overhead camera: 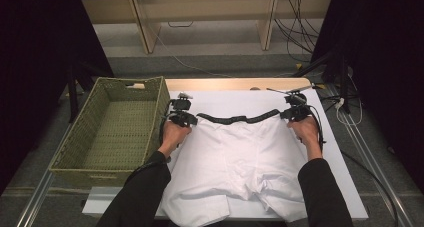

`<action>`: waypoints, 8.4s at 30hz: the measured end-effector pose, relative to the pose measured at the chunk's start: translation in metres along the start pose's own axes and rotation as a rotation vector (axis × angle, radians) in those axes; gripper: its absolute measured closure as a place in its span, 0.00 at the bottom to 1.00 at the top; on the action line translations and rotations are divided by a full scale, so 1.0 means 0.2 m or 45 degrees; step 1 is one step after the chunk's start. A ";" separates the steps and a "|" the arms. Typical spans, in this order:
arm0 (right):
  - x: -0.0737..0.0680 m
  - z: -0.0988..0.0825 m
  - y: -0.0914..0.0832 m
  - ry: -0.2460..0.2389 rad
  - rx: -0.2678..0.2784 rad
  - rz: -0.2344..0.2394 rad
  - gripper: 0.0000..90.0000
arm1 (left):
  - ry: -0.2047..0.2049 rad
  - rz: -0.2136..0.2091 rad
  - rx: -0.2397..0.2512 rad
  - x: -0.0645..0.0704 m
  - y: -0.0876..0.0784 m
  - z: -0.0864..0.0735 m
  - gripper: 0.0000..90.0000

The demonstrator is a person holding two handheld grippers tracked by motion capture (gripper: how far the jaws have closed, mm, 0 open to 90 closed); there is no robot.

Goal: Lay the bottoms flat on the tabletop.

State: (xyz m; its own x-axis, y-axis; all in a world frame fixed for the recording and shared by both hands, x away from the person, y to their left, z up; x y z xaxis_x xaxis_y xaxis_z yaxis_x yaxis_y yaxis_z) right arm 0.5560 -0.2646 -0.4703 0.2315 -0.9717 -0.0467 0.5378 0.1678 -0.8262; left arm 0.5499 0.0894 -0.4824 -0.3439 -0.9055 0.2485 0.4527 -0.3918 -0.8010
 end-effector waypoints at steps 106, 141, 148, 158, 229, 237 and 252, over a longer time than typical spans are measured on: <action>0.10 -1.06 -0.52 0.092 -0.184 -0.120 0.83 | 0.418 -0.206 -0.022 0.38 -0.42 -0.85 0.29; -0.61 -0.83 -0.59 -0.150 0.169 0.240 0.45 | 0.357 -0.219 0.049 0.28 -0.58 -0.91 0.28; -0.84 -0.84 -0.51 -0.262 0.115 0.317 0.46 | 0.353 -0.232 0.061 0.28 -0.61 -0.91 0.26; -1.15 -0.93 -0.36 -0.450 -0.023 0.418 0.54 | 0.361 -0.224 0.065 0.27 -0.61 -0.90 0.26; -0.95 -0.89 -0.49 -0.366 0.030 0.426 0.62 | 0.386 -0.314 -0.155 0.24 -0.56 -1.04 0.95; -0.95 -0.89 -0.49 -0.366 0.028 0.417 0.61 | 0.283 -0.235 -0.151 0.12 -0.59 -1.06 0.73; -0.95 -0.89 -0.49 -0.372 0.019 0.411 0.60 | 0.298 -0.305 -0.199 0.12 -0.63 -1.13 0.98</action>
State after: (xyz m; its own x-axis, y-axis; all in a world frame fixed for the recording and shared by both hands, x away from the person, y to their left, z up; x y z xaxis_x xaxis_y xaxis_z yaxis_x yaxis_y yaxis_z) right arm 0.3148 -0.1261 -0.4814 0.6081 -0.7817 -0.1388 0.4116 0.4598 -0.7869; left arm 0.2996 0.1539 -0.4986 -0.6117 -0.7224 0.3223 0.2118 -0.5421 -0.8132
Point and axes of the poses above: each handheld gripper's, and its own axes: y roughly forward along the jaws, z roughly out of its top, x roughly to its right, the point moved 5 cm from there along y, roughly forward along the jaws, and after that the axes turned 2 degrees about -z, right-handed, at the moved point
